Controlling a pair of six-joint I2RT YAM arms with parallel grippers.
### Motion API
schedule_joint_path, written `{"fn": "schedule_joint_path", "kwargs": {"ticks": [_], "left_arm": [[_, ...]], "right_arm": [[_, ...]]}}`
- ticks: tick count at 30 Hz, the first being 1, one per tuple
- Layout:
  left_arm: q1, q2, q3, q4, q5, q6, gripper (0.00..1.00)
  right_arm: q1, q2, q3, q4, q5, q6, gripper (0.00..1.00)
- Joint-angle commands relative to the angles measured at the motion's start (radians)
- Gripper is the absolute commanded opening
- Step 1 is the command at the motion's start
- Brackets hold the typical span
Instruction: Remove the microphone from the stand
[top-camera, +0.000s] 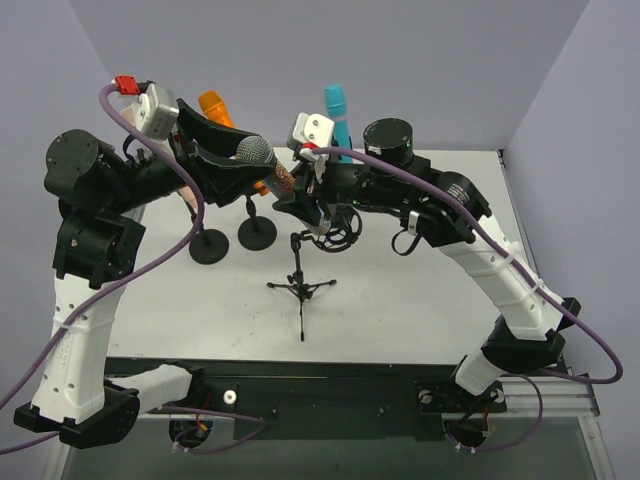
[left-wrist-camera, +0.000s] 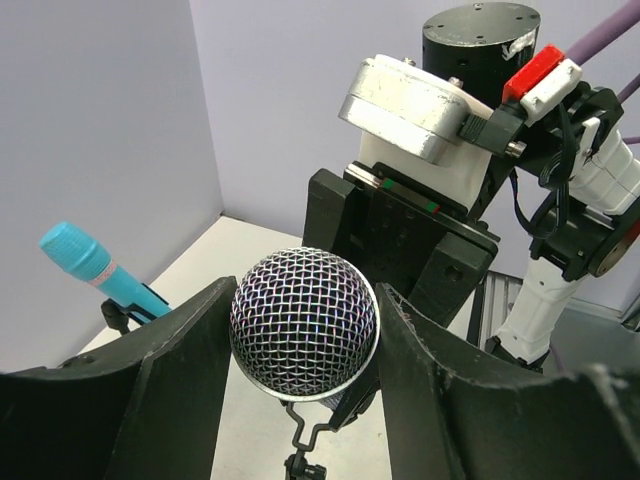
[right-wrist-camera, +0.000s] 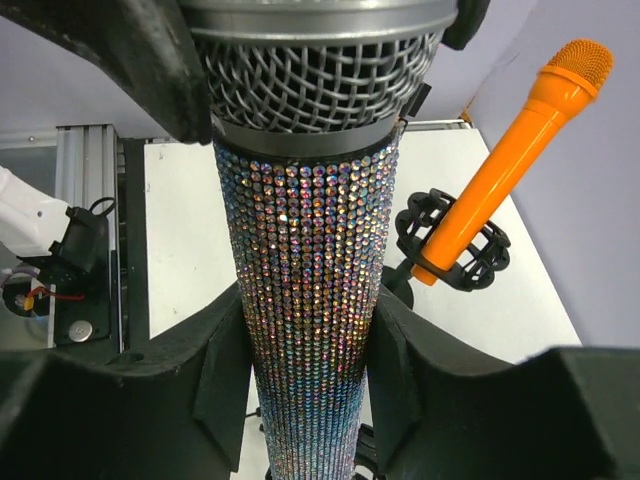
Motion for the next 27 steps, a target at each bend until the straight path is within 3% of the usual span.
{"fn": "schedule_joint_path", "kwargs": {"ticks": [1, 2, 3, 4, 6, 8, 11, 14, 19, 23, 27], "left_arm": [[0.003, -0.015, 0.014, 0.075, -0.101, -0.004, 0.43], [0.003, -0.016, 0.017, 0.075, -0.127, 0.011, 0.67], [0.003, -0.022, 0.017, 0.089, -0.19, 0.019, 0.74], [0.002, -0.022, 0.025, 0.095, -0.23, 0.046, 0.77], [0.002, -0.022, 0.048, 0.106, -0.27, 0.083, 0.79], [0.003, -0.013, 0.095, 0.09, -0.378, 0.095, 0.8], [0.014, -0.007, 0.154, 0.024, -0.423, 0.16, 0.8], [0.012, -0.053, 0.067, -0.002, -0.422, 0.314, 0.8], [0.014, -0.182, -0.209, -0.003, -0.426, 0.342, 0.8], [0.064, -0.216, -0.311, -0.023, -0.378, 0.214, 0.8], [0.094, -0.234, -0.371, -0.048, -0.305, 0.22, 0.8]], "right_arm": [[0.012, -0.01, 0.035, 0.078, 0.05, -0.014, 0.31], [0.012, -0.008, 0.041, 0.096, 0.094, -0.01, 0.27], [0.01, -0.01, 0.052, 0.107, 0.122, -0.013, 0.25], [0.005, -0.011, 0.058, 0.111, 0.168, -0.027, 0.16], [-0.022, -0.027, 0.063, 0.134, 0.243, -0.037, 0.0], [-0.063, -0.05, 0.051, 0.156, 0.349, -0.011, 0.0], [-0.163, -0.1, 0.038, 0.133, 0.427, 0.057, 0.0], [-0.308, -0.174, -0.094, 0.073, 0.521, 0.071, 0.0], [-0.617, -0.353, -0.464, -0.046, 0.497, 0.129, 0.0], [-0.844, -0.372, -0.65, -0.215, 0.374, 0.141, 0.0], [-1.048, -0.361, -0.83, -0.232, 0.262, 0.14, 0.0]]}}
